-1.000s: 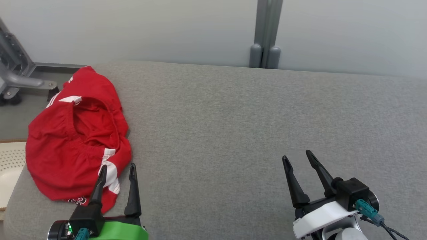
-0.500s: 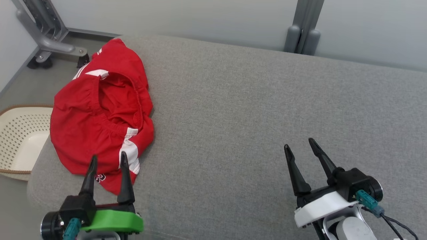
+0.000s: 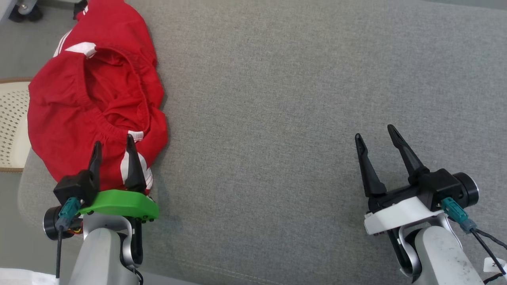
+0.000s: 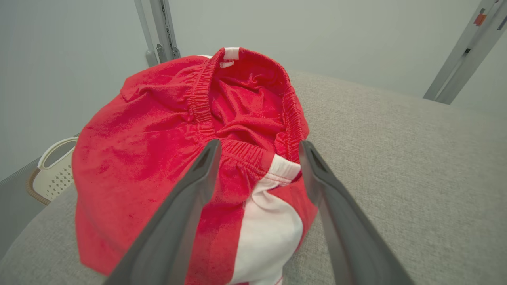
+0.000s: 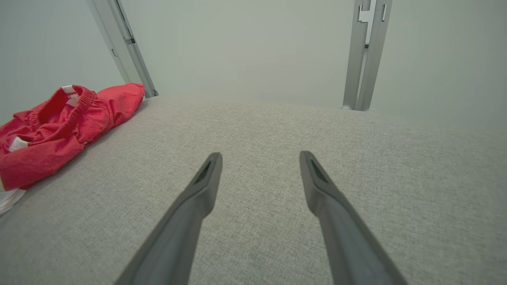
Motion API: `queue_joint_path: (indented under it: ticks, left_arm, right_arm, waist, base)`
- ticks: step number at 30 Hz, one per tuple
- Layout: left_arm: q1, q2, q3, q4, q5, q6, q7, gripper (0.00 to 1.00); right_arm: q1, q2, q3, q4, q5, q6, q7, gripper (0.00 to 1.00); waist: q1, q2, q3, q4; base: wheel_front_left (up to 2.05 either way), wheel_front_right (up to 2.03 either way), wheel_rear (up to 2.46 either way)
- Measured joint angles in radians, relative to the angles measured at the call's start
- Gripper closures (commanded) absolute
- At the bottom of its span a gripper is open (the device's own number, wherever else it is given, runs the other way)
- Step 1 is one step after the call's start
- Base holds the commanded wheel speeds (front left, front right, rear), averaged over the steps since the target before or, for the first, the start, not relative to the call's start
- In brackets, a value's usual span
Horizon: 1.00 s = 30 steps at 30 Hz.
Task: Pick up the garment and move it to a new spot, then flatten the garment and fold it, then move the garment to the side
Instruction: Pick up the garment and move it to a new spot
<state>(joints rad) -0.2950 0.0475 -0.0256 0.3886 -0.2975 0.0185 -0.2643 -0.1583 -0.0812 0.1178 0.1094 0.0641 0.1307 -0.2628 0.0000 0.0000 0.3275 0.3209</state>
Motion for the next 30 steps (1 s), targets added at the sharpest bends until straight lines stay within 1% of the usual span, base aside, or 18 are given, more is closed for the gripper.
queue_joint_path:
  ticks: [4, 7, 12, 16, 17, 18, 22, 25, 26, 27, 30]
  left_arm:
    - [-0.061, 0.000, 0.013, 0.161, 0.004, -0.007, 0.000, 0.00]
    - [-0.100, 0.000, 0.022, 0.252, 0.018, 0.001, 0.000, 0.00]
    - [-0.148, 0.000, 0.035, 0.343, 0.021, -0.001, -0.001, 0.00]
    - [-0.171, 0.000, 0.040, 0.379, 0.028, -0.019, -0.002, 0.00]
    - [-0.176, 0.001, 0.044, 0.388, 0.030, -0.020, -0.002, 0.55]
    - [-0.180, 0.000, 0.050, 0.392, 0.030, -0.022, -0.002, 1.00]
    - [-0.186, -0.001, 0.082, 0.351, 0.010, -0.033, 0.000, 1.00]
    - [-0.181, 0.000, 0.097, 0.255, 0.009, -0.043, 0.000, 1.00]
    - [-0.178, 0.000, 0.097, 0.214, 0.003, -0.056, 0.000, 1.00]
    - [-0.174, 0.000, 0.098, 0.177, -0.028, -0.069, 0.000, 1.00]
    - [-0.153, -0.001, 0.092, 0.077, -0.041, -0.086, 0.000, 1.00]
  right_arm:
    - [-0.014, -0.011, -0.009, -0.008, 0.000, 0.000, 0.000, 0.00]
    - [-0.018, -0.015, -0.014, -0.012, 0.000, 0.000, 0.000, 0.00]
    - [-0.030, -0.017, -0.014, -0.014, 0.000, 0.000, 0.000, 0.00]
    - [-0.032, -0.017, -0.011, -0.015, 0.000, 0.000, 0.000, 0.00]
    - [-0.032, -0.018, -0.012, -0.015, 0.001, 0.000, 0.000, 0.00]
    - [-0.033, -0.018, -0.014, -0.015, 0.002, 0.000, 0.000, 0.00]
    - [-0.037, -0.014, -0.016, -0.019, 0.015, 0.000, 0.000, 0.00]
    - [-0.037, -0.004, -0.015, -0.018, 0.031, 0.000, 0.000, 0.00]
    - [-0.037, 0.001, -0.015, -0.017, 0.037, 0.000, 0.000, 0.00]
    - [-0.036, 0.006, -0.014, -0.018, 0.047, 0.000, 0.000, 0.00]
    - [-0.030, 0.016, -0.006, -0.011, 0.065, 0.000, 0.000, 0.00]
  waist:
    - [0.0000, 0.0000, 0.050, -0.002]
    - [0.0000, 0.0000, 0.075, -0.001]
    - [0.0000, 0.0000, 0.099, 0.000]
    - [0.0000, 0.0000, 0.107, -0.001]
    - [0.0000, 0.0000, 0.107, -0.002]
    - [0.0000, 0.0000, 0.107, -0.003]
    - [0.0000, 0.0000, 0.101, -0.010]
    - [0.0000, 0.0000, 0.085, -0.016]
    - [0.0000, 0.0000, 0.076, -0.018]
    - [0.0000, 0.0000, 0.066, -0.021]
    - [0.0000, 0.0000, 0.036, -0.029]
  base:
    - [0.00, 0.00, 0.00]
    - [0.00, 0.00, 0.00]
    - [0.00, 0.00, 0.00]
    - [0.00, 0.00, 0.00]
    - [0.00, 0.00, 0.00]
    - [0.00, 0.00, 0.00]
    - [0.00, 0.00, 0.00]
    - [0.00, 0.00, 0.00]
    - [0.00, 0.00, 0.00]
    - [0.00, 0.00, 0.00]
    - [0.00, 0.00, 0.00]
